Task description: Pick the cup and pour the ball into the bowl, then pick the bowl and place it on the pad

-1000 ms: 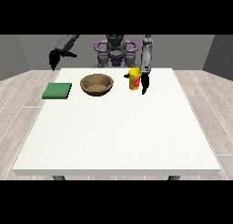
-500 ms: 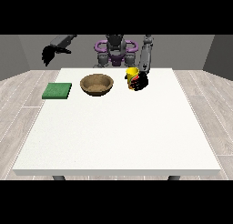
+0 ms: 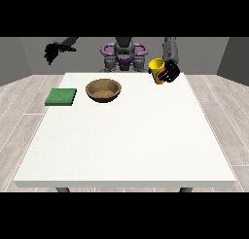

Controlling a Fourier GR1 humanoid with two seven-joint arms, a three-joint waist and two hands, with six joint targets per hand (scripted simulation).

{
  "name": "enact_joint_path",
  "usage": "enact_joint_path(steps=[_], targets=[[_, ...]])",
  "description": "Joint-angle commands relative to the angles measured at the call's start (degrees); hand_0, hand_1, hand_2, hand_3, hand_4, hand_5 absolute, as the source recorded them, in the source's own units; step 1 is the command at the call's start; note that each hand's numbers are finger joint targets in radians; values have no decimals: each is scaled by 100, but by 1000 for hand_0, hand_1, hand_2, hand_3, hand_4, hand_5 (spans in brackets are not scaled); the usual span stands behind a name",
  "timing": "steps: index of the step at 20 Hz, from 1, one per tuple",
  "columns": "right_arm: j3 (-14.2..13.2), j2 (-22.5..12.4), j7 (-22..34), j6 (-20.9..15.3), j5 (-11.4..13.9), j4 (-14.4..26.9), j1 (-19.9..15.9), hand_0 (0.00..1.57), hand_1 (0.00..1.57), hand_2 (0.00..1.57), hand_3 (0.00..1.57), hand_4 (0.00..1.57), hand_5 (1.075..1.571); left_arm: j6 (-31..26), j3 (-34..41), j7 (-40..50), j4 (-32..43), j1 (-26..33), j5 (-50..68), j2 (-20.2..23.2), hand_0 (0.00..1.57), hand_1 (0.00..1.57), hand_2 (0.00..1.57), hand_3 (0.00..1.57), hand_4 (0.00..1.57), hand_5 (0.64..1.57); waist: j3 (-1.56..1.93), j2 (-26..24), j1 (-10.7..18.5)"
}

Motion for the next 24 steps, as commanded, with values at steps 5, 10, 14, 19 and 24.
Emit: enact_joint_path(steps=[5, 10, 14, 19, 24], targets=[[-32, 1, -357, 283, -54, 549, -100, 0, 0, 0, 0, 0, 1568, 303, -759, 2180, 84, -1202, -1388, 73, 1495, 1495, 1571, 1571, 1530, 1287, -20, -39, -83], [-250, -307, -504, 457, -94, 757, -12, 0, 0, 0, 0, 0, 1569, 139, -813, 2577, -39, -1318, -1830, 116, 1495, 1495, 1571, 1571, 1530, 1287, -24, 21, 8], [-268, -295, -402, 419, -179, 742, -208, 0, 0, 0, 0, 0, 1570, 313, -1242, 3432, 170, -1709, -2700, 12, 1501, 1501, 1571, 1571, 1508, 1244, -22, -61, -124], [-310, -422, -277, 511, -199, 1019, -257, 0, 0, 0, 0, 0, 1570, -14, -2064, 4259, 319, -2306, -3892, -167, 1553, 1553, 1571, 1571, 1571, 1203, -13, -297, -176], [-235, -456, -421, 618, -72, 1179, -164, 0, 0, 0, 0, 0, 1571, -467, -3154, 4874, 498, -2360, -5116, -862, 1501, 1501, 1571, 1571, 1380, 1400, -9, -551, -147]])
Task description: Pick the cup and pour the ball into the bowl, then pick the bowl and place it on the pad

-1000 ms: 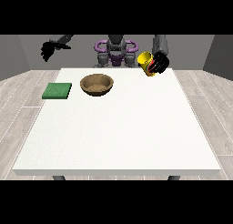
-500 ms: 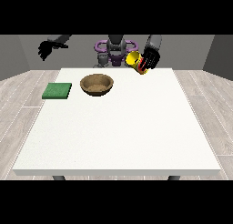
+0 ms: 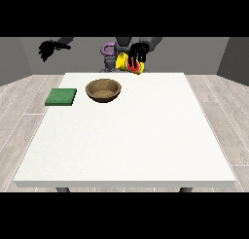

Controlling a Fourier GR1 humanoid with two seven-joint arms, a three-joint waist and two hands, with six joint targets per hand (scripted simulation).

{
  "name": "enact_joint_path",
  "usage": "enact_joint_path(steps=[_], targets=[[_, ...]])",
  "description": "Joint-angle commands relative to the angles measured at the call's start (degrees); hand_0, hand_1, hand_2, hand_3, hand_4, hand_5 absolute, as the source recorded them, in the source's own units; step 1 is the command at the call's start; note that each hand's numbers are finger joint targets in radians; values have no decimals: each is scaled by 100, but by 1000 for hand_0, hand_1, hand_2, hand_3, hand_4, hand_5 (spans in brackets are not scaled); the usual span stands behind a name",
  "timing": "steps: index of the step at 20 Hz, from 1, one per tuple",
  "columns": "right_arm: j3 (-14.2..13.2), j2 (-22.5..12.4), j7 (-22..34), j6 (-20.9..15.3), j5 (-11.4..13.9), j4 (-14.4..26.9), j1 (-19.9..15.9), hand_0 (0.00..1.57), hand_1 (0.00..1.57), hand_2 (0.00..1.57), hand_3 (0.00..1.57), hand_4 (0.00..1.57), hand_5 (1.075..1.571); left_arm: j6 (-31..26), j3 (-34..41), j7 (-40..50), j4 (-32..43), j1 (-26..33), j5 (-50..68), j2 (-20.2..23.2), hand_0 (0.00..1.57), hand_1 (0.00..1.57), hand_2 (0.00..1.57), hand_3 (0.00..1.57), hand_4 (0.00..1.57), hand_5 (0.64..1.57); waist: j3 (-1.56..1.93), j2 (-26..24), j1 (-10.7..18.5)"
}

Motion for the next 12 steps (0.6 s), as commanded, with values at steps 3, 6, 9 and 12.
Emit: enact_joint_path(steps=[3, 6, 9, 12], targets=[[-65, -100, -165, 23, 56, 323, -149, 0, 0, 0, 0, 0, 1571, -860, -1112, 477, 166, -483, -1269, -613, 1477, 1477, 1571, 1571, 1571, 1098, 3, 112, 86], [20, 5, -108, 119, 11, 336, -157, 0, 0, 0, 0, 0, 1570, -1225, -1588, 605, 386, -601, -1867, -697, 1509, 1509, 1571, 1571, 1571, 1042, 2, 119, -36], [-117, -87, -245, 97, -19, 439, -153, 0, 0, 0, 0, 0, 1570, -1583, -2155, 672, 525, -626, -2501, -722, 1522, 1522, 1571, 1571, 1510, 1221, 1, -1, 62], [-69, -19, -220, 52, -1, 461, -238, 0, 0, 0, 0, 0, 1571, -2027, -2335, 518, 589, -866, -2781, -768, 1479, 1479, 1571, 1571, 1474, 1234, -7, 16, 119]])
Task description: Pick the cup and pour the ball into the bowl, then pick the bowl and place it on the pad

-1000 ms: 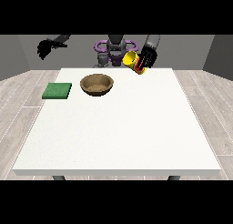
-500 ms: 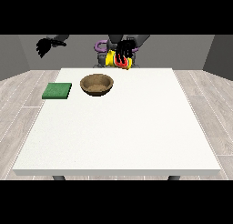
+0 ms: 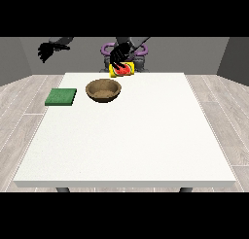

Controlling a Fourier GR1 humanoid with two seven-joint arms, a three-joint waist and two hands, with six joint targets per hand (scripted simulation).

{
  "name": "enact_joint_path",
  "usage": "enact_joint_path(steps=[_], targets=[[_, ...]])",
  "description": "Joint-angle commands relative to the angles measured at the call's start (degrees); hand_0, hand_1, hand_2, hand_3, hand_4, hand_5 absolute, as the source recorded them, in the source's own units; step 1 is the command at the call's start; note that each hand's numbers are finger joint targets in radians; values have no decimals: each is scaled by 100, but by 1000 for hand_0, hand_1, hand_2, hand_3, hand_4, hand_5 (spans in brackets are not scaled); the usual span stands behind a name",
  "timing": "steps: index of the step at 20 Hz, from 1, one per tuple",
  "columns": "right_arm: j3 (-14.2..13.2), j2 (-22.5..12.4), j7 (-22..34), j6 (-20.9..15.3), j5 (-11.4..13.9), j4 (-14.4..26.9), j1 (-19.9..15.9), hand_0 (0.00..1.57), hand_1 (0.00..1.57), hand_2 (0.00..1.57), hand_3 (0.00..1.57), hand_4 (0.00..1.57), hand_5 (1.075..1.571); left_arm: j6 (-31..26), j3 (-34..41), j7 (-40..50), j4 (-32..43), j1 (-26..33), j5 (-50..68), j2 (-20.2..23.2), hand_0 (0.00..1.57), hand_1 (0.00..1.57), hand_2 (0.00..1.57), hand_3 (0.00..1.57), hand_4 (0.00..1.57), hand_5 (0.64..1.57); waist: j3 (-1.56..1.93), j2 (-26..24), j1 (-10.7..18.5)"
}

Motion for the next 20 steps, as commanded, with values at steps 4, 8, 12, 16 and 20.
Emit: enact_joint_path(steps=[4, 8, 12, 16, 20], targets=[[-12, -8, 177, -248, 100, 118, 58, 0, 0, 0, 0, 0, 1571, -836, -607, -147, -105, 156, -776, -445, 1449, 1449, 1571, 1571, 1529, 1137, -11, -382, 304], [-107, -207, 550, 116, -247, 131, -204, 0, 0, 0, 0, 0, 1569, -741, -435, -272, -31, -91, -1095, -134, 1446, 1446, 1571, 1571, 1529, 1134, -12, 15, 216], [-80, 65, 438, -172, -171, 21, 35, 0, 0, 0, 0, 0, 1567, 245, 1370, 131, -674, 232, 669, -121, 1499, 1499, 1571, 1571, 1571, 1092, -60, -184, 481], [-210, 32, 363, -236, -197, -17, 385, 0, 0, 0, 0, 0, 1567, 1264, 2533, 89, -1142, 971, 1896, 26, 1236, 1236, 1543, 1425, 1513, 1196, -84, -172, 679], [-16, 378, 403, -434, -128, -144, 215, 0, 0, 0, 0, 364, 1568, 1923, 3460, -257, -1780, 1618, 3503, -494, 558, 558, 0, 0, 891, 1502, -153, 295, 781]])
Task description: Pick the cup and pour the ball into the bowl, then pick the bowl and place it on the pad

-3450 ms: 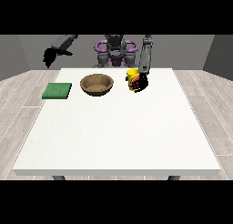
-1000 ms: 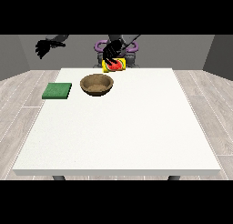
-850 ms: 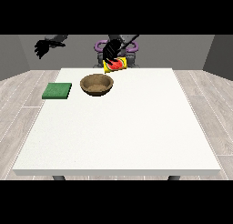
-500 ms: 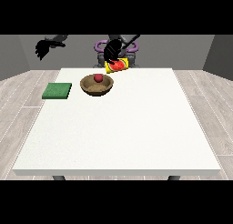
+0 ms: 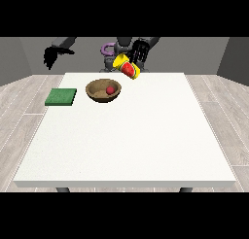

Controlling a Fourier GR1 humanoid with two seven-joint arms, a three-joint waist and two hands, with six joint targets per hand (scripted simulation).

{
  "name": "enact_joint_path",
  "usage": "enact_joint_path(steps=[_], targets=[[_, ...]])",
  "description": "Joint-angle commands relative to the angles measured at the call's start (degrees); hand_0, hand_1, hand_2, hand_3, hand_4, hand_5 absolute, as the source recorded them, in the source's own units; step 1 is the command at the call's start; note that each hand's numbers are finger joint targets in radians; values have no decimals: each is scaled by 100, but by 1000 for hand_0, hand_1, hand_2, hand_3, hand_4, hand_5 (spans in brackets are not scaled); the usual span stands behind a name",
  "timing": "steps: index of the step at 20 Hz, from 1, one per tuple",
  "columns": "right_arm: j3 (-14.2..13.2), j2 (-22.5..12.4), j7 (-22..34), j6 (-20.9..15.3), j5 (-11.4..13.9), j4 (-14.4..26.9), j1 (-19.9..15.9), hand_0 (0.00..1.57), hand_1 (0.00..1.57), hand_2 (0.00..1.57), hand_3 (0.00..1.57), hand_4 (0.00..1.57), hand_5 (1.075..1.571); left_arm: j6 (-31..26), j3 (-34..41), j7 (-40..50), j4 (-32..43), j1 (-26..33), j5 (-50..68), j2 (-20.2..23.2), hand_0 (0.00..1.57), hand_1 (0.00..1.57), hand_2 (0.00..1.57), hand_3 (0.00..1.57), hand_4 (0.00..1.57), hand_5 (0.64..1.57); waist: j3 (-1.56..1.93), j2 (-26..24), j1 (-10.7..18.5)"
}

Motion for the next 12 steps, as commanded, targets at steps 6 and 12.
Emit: enact_joint_path(steps=[6, 12], targets=[[368, 753, 13, -739, 250, -348, -507, 0, 0, 0, 0, 293, 1570, 634, 1127, -1545, -1681, 1430, 3993, -251, 0, 0, 0, 0, 0, 1556, -15, 789, 89], [667, 1624, -46, -1866, 670, -607, -407, 0, 0, 0, 0, 295, 1570, -430, 1264, -3322, -2038, 2393, 5270, -254, 0, 0, 0, 0, 0, 1565, 71, 935, 523]])
